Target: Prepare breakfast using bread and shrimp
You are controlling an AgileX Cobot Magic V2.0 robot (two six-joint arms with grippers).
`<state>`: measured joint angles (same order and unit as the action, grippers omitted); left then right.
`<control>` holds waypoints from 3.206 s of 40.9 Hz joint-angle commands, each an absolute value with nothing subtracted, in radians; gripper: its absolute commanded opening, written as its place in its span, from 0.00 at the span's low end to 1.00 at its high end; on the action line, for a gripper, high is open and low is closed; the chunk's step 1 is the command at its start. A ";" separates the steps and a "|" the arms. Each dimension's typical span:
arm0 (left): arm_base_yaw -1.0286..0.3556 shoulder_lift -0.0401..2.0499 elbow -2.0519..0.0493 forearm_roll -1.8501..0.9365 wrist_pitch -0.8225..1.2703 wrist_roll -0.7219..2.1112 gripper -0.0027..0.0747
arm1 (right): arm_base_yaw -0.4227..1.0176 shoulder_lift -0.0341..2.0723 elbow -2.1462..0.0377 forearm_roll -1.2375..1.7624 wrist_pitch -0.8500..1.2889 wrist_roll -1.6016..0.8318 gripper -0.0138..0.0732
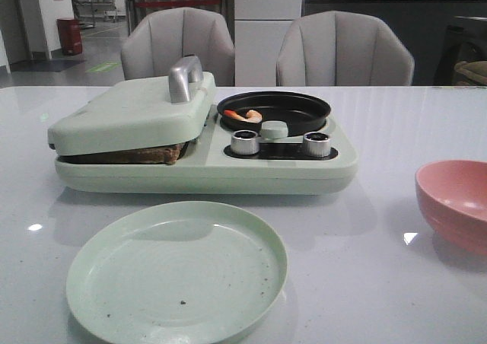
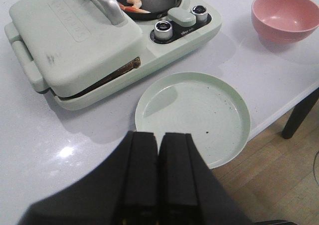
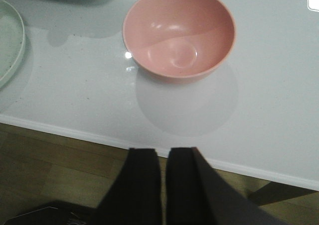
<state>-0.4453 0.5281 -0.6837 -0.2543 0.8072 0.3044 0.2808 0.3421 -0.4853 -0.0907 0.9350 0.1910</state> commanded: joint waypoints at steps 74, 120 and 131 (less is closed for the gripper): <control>-0.179 0.117 -0.341 -0.152 0.358 0.172 0.17 | 0.282 0.324 -0.506 -0.104 0.862 0.179 0.20; -0.072 -0.024 0.032 0.000 -0.051 -0.047 0.16 | 0.282 0.324 -0.506 -0.104 0.863 0.179 0.20; -0.072 -0.024 0.032 0.000 -0.046 -0.038 0.17 | 0.281 0.324 -0.506 -0.104 0.863 0.179 0.20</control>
<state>-0.0747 -0.0038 0.0024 0.0000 0.0436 -0.0369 0.2808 0.3157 -0.4767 -0.0907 0.9304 0.1910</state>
